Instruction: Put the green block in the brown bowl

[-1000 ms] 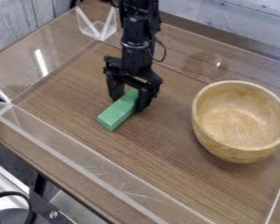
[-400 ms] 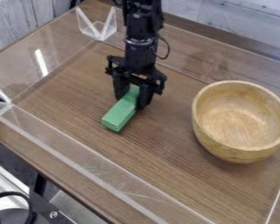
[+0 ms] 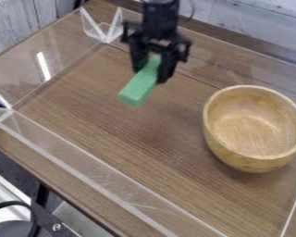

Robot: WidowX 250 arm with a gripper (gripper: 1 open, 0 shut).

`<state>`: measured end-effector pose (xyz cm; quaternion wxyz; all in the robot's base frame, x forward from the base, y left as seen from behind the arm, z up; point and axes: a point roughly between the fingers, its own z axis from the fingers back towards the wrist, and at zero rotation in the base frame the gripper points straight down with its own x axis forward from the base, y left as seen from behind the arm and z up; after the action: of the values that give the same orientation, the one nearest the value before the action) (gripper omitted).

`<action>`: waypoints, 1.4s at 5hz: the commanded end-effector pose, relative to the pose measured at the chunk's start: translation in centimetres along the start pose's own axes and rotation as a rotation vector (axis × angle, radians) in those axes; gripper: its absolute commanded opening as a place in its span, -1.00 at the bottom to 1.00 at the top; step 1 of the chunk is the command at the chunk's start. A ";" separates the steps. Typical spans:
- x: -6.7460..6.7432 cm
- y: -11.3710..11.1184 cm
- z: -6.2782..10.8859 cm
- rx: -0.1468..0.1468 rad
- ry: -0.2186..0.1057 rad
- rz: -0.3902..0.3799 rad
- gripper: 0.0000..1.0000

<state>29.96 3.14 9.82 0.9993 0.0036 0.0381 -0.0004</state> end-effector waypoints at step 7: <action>-1.0 -8.1 4.1 -0.045 -0.121 -0.242 -1.00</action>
<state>28.88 -4.81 12.09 0.9932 -0.0232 0.0096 -0.1133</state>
